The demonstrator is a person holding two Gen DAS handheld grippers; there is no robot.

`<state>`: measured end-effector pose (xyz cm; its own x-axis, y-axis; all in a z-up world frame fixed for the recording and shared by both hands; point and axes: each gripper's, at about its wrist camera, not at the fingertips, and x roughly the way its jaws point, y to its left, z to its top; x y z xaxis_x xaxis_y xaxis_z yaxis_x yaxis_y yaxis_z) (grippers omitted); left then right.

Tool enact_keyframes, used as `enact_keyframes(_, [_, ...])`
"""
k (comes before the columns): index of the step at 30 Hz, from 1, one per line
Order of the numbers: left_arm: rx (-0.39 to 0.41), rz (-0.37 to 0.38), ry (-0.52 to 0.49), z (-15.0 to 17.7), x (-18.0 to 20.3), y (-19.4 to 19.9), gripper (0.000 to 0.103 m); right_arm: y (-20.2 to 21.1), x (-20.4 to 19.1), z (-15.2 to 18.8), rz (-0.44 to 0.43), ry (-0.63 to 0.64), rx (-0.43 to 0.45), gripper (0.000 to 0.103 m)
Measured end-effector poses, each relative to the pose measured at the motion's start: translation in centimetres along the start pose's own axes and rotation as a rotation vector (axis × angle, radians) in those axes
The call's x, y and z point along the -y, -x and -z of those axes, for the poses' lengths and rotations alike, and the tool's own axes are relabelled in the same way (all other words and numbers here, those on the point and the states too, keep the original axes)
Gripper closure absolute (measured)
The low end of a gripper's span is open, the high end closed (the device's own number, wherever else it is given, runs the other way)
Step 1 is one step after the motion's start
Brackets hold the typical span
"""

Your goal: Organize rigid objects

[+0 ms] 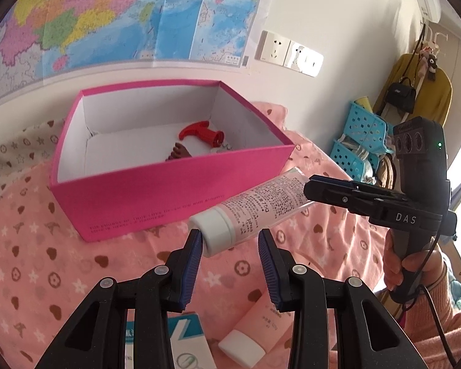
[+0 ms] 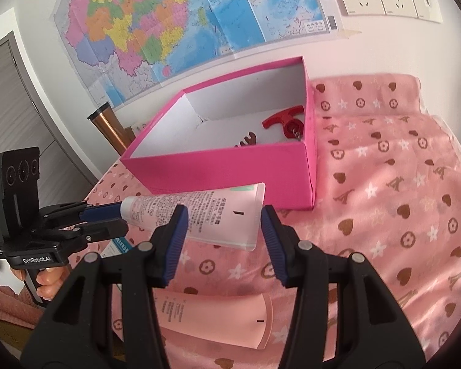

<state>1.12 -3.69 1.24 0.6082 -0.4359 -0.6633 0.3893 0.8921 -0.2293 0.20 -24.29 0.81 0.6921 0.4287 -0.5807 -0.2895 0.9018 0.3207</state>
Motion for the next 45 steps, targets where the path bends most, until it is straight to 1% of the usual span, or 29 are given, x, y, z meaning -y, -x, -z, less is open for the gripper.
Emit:
enact_keyframes(12, [0.05,-0.026,-0.034,-1.8,0.4,0.7,0.066,0.5,-0.3,-2.0,0.017,0.044,0.036,0.051])
enact_keyframes(16, [0.059,-0.026,-0.037,-2.6,0.3,0.5,0.066,0.5,-0.3,-2.5,0.021,0.052,0.042,0.051])
enact_keyframes(22, [0.072,-0.046,-0.052,-3.3,0.5,0.3,0.066,0.3,0.0,-3.2,0.017,0.053,0.045,0.051])
enact_keyframes(37, [0.09,-0.077,-0.088,-5.1,0.6,-0.4,0.066,-0.2,0.5,-5.4,0.035,0.068,0.057,0.051])
enact_keyframes(45, [0.085,-0.093,-0.085,-5.9,0.2,-1.2,0.066,-1.0,1.0,-6.4,0.042,0.071,0.05,0.051])
